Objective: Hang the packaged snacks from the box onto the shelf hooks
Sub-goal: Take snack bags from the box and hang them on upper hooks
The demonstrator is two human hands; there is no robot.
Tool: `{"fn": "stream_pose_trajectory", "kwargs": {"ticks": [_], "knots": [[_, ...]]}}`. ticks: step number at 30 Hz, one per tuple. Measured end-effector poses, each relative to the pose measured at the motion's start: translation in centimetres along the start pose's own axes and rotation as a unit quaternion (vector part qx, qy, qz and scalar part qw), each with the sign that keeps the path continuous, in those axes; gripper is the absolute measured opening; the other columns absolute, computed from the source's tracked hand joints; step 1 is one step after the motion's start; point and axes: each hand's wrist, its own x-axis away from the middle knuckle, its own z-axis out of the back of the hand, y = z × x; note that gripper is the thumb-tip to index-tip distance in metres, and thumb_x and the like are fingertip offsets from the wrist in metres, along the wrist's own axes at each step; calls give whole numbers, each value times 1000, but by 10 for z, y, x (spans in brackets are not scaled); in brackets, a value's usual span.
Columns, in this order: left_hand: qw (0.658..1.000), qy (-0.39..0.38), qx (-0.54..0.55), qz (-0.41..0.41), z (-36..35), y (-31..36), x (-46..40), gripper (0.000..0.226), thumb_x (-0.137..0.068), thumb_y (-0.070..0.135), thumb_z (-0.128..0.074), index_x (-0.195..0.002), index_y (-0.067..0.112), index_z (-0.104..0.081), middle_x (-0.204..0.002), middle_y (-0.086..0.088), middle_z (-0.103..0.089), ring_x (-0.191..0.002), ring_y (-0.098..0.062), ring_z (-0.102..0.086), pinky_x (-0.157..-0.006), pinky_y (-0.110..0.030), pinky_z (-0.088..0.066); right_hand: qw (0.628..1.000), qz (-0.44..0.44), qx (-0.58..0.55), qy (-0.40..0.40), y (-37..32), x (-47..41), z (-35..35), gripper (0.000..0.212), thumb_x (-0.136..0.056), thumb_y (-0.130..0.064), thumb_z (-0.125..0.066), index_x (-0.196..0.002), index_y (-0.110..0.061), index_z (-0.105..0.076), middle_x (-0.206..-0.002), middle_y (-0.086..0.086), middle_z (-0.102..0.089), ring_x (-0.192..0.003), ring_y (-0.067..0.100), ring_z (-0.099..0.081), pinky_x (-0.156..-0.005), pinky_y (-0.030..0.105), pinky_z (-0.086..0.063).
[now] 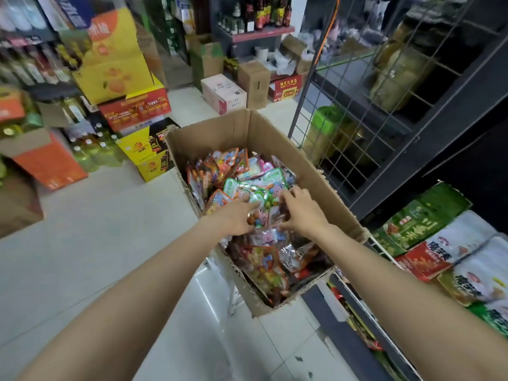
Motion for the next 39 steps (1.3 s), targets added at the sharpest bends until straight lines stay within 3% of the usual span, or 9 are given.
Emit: {"fn": "stream_pose_trajectory", "kwargs": {"ticks": [11,15,19,22,25,31,33,36,39], "knots": [[998,27,49,14,-8,-4,-4,57,-97,17,-46,-149,25,-24,-159,-4,-5,-144,-27,-15,-114,-38,-25,992,110,59,-25,1,-11,10,15,-86,-22,-63,-84,-9,-69,-89,7,-64,-91,26,-61,-71,29,-39],[984,90,147,34,0,2,0,39,-102,28,-36,-131,8,-50,-142,-15,-44,-128,-30,-43,-99,-34,-36,986,158,39,19,14,8,29,19,-90,-29,-60,-101,-21,-73,-99,-1,-60,-97,19,-54,-81,33,-42],[944,120,302,52,7,11,13,51,-94,58,-33,-83,12,-52,-78,-10,-54,-76,-23,-51,-68,-31,-34,981,121,-111,106,18,22,51,21,-91,-23,-60,-106,-14,-72,-100,4,-61,-95,21,-56,-84,37,-44],[879,96,466,38,13,20,23,54,-86,68,-35,-102,23,-61,-94,6,-61,-90,-12,-57,-84,-30,-43,965,75,-202,149,13,20,70,21,-92,-22,-59,-104,-9,-70,-93,7,-59,-87,18,-53,-75,30,-38],[795,114,595,9,19,29,26,32,-93,42,-52,-108,15,-62,-93,-2,-72,-81,-12,-70,-79,-25,-52,950,39,-244,191,14,18,88,23,-93,-21,-57,-97,1,-66,-87,10,-61,-82,24,-54,-61,16,-32],[948,100,301,21,9,31,15,40,-81,24,-72,-115,7,-60,-113,-4,-61,-105,-18,-58,-92,-29,-45,949,7,-263,173,18,25,92,23,-95,-22,-55,-106,-5,-67,-96,6,-68,-95,21,-61,-71,25,-35],[988,74,130,46,5,33,10,15,-84,22,-68,-92,9,-64,-97,-7,-60,-96,-23,-58,-82,-28,-45,956,-8,-248,156,20,28,84,24,-96,-22,-53,-110,-7,-66,-97,4,-68,-97,21,-62,-73,27,-37],[996,51,-9,74,-2,38,3,29,-87,5,-55,-61,12,-44,-83,-16,-57,-86,-30,-59,-73,-33,-46,958,-35,-242,148,26,32,74,22,-97,-24,-51,-109,-12,-65,-101,6,-69,-98,24,-64,-78,35,-47],[997,48,-5,59,-1,37,-3,14,-88,1,-50,-82,4,-62,-93,-13,-61,-95,-32,-61,-85,-39,-51,959,-39,-233,158,30,37,75,15,-98,-25,-49,-97,-19,-63,-94,4,-67,-93,25,-62,-72,34,-42]]}}
